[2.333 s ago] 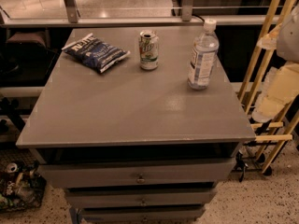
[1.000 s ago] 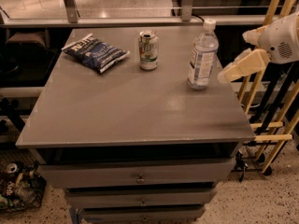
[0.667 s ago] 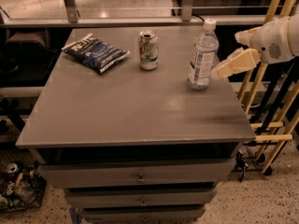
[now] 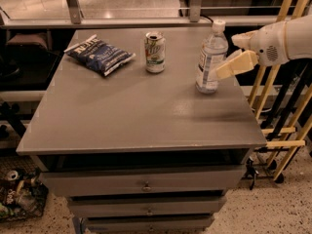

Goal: Pick blue plastic bottle

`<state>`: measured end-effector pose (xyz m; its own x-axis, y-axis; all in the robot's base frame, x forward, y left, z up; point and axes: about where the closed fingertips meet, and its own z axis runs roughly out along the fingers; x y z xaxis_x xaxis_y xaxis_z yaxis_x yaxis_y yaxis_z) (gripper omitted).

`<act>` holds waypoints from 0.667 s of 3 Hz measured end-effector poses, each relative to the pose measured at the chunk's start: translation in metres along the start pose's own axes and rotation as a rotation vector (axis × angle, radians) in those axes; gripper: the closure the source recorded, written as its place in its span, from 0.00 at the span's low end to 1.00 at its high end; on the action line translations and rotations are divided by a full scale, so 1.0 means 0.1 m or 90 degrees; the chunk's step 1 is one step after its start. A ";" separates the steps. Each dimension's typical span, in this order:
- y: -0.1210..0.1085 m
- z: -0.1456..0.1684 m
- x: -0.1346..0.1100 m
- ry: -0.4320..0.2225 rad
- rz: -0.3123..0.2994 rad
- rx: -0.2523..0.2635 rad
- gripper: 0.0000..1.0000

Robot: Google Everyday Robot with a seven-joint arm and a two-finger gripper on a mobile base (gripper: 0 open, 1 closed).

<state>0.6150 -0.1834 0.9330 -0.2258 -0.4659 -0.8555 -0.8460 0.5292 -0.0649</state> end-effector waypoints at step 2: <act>0.03 0.30 -0.14 -0.018 -0.018 -0.054 0.00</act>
Offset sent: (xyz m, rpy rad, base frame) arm 0.0221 0.0397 -0.0040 0.0429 0.0030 0.1261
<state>0.6303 -0.1542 0.9289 -0.1889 -0.4582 -0.8686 -0.8897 0.4542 -0.0461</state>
